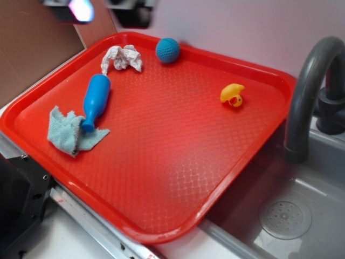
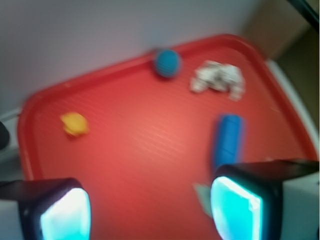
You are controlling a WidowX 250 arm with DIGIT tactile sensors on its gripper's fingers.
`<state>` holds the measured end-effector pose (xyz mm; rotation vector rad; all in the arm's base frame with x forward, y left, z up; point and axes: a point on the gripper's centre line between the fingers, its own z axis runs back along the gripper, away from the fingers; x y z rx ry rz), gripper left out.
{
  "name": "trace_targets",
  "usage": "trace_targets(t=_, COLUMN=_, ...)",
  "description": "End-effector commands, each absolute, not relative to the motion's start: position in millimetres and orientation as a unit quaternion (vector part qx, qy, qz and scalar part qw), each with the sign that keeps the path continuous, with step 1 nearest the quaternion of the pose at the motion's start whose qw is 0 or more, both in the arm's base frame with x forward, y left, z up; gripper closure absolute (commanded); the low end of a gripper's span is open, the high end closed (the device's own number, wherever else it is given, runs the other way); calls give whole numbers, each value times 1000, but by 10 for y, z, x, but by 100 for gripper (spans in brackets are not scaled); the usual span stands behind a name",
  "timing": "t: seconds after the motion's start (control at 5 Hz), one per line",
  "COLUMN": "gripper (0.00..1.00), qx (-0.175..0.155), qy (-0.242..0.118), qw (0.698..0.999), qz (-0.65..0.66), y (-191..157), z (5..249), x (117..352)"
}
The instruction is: Grab the yellow duck.
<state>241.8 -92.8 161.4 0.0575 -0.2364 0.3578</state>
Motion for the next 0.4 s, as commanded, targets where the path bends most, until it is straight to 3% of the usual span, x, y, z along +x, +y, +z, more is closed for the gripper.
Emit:
trace_targets(t=0.0, gripper=0, qx=-28, qy=-132, qw=983, qz=124, y=-1284, z=1291, x=3006)
trace_targets(t=0.2, gripper=0, qx=-33, qy=-113, qw=986, qz=116, y=-1431, z=1120, x=3041)
